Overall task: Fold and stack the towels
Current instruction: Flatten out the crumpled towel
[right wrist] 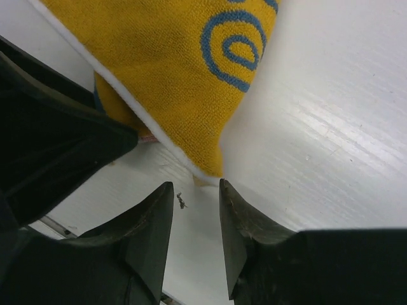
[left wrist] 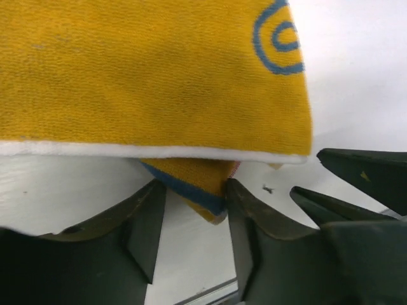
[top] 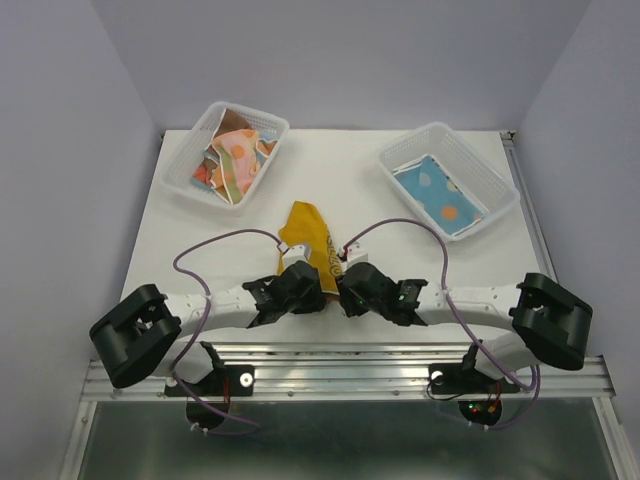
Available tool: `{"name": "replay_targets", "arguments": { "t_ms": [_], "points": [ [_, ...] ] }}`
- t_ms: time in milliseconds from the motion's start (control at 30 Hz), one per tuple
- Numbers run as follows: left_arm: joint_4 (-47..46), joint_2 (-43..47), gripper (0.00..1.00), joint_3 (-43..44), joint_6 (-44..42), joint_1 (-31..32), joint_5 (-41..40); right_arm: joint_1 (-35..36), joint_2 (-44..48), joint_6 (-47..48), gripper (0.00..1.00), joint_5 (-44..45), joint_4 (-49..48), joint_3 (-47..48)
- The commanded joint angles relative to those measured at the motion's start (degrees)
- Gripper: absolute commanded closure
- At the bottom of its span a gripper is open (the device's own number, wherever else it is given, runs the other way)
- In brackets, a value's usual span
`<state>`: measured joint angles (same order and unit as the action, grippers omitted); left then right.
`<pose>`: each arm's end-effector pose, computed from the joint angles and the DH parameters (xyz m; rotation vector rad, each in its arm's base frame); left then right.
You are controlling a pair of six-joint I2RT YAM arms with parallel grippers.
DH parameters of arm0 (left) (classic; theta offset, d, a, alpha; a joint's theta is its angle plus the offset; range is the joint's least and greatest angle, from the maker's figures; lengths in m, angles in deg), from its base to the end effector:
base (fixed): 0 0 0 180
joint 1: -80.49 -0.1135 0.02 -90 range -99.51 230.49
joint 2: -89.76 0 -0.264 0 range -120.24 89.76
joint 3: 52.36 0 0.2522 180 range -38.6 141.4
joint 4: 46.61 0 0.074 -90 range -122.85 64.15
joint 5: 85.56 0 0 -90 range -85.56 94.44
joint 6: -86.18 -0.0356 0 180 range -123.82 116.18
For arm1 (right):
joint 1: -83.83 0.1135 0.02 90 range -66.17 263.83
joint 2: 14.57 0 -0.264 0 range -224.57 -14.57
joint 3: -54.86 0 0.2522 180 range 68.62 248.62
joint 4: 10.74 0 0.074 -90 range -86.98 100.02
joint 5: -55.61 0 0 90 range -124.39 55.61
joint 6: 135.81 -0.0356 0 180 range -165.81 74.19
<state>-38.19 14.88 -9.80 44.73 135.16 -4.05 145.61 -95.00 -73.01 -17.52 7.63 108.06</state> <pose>0.1471 -0.1985 0.1622 0.0464 2.3944 -0.7498 0.1396 0.2383 0.1812 -0.5648 2.2948 0.4251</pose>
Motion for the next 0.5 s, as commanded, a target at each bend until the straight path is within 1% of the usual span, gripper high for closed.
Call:
{"name": "replay_targets", "arguments": {
  "t_ms": [0, 33, 100, 133, 167, 267, 367, 400, 433, 467],
  "points": [
    [3.8, -1.8, 0.54, 1.7, 0.7, 0.3, -5.5, -0.1, -3.0, 0.7, 0.59, 1.6, -3.9, 0.3],
    [3.8, -1.9, 0.65, 1.4, 0.7, 0.4, -5.5, -0.1, -3.3, 0.3, 0.59, 2.1, -4.1, 0.4],
    [4.0, -1.9, 0.80, 1.2, 0.8, 0.4, -5.5, -0.1, -3.9, 0.3, 0.58, 3.3, -6.3, 0.1],
    [4.3, -1.9, 0.97, 0.9, 1.0, 0.4, -5.6, -0.2, -4.7, 0.0, 0.57, 4.6, -6.5, 0.2],
    [4.7, -1.7, 1.00, 0.7, 1.5, 0.4, -5.9, -0.4, -5.3, 0.0, 0.57, 4.8, -7.1, 0.3],
    [4.8, -1.1, 1.00, 0.2, 1.8, 0.4, -6.2, -1.0, -7.4, 0.0, 0.57, 4.4, -8.9, 0.5],
    [4.8, 0.0, 1.00, 0.3, 1.6, 0.4, -5.8, -1.0, -8.4, 0.3, 0.58, 1.3, -11.9, 0.6],
    [4.9, 0.5, 1.00, 0.4, 1.4, 0.4, -5.6, -1.0, -8.6, 0.0, 0.61, 1.2, -12.6, 0.2],
    [5.0, 0.9, 1.00, 0.5, 1.3, 0.4, -5.5, -1.0, -8.6, -0.2, 0.74, 1.5, -13.0, 0.1],
    [5.3, 1.9, 1.00, 0.6, 1.2, 0.4, -5.5, -1.0, -8.5, -0.3, 0.82, 1.9, -13.4, 0.0]
  ]
}}
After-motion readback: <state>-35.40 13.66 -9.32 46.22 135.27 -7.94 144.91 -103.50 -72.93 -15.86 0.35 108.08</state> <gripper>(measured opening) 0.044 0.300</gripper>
